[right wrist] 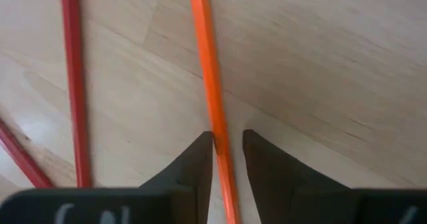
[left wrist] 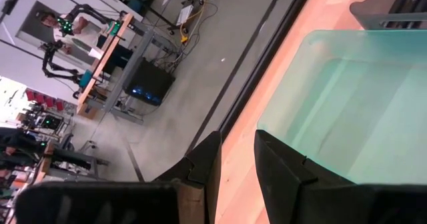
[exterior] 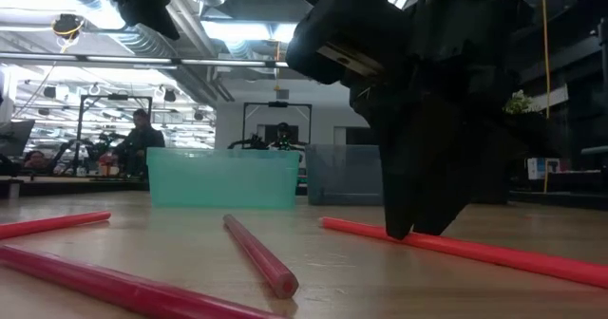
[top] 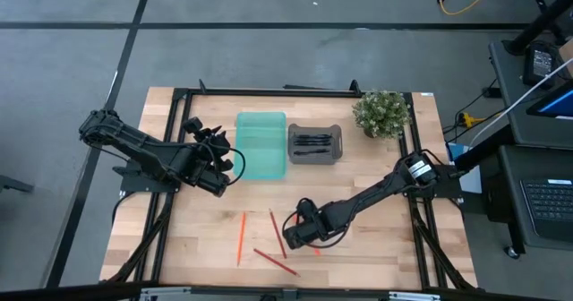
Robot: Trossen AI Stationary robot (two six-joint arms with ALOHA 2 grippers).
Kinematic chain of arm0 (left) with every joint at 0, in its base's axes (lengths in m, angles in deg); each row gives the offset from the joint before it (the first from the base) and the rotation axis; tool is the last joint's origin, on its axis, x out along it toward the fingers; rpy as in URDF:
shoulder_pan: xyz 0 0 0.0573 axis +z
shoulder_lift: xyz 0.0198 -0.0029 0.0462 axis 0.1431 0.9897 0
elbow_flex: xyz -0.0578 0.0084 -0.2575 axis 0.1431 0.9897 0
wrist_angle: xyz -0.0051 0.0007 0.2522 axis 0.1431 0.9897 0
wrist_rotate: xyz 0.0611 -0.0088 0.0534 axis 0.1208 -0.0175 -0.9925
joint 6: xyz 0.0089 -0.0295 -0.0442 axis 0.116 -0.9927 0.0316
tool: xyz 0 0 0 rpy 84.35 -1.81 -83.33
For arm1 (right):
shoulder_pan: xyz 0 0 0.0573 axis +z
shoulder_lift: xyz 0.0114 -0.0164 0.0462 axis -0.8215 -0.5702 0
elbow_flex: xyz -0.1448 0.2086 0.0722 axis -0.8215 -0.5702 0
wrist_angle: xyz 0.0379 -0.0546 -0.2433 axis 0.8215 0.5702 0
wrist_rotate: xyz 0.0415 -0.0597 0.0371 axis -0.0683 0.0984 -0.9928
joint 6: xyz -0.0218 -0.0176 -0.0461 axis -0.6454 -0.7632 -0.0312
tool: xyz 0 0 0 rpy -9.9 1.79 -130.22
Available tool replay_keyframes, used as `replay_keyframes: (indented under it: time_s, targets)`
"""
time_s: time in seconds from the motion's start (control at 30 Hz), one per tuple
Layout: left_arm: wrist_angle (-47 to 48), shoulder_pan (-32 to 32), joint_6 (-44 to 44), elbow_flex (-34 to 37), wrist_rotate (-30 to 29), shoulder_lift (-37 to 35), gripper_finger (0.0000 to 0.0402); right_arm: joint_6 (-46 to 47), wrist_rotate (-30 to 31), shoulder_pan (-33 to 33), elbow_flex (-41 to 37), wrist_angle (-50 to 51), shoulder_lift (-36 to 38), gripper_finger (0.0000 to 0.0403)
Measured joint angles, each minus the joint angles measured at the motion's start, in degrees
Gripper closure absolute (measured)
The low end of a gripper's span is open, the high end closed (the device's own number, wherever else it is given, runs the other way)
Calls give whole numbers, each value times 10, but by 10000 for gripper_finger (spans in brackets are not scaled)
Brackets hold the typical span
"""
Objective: Sort pens & pencils
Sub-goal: Put the orange pencil into the green bin
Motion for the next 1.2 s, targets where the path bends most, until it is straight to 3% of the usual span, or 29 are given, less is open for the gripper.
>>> replay_keyframes:
  time_s: [1.2]
  targets:
    - [0, 0, 0, 0, 0, 0, 317, 9, -85, 1, 4, 118, 2, 309]
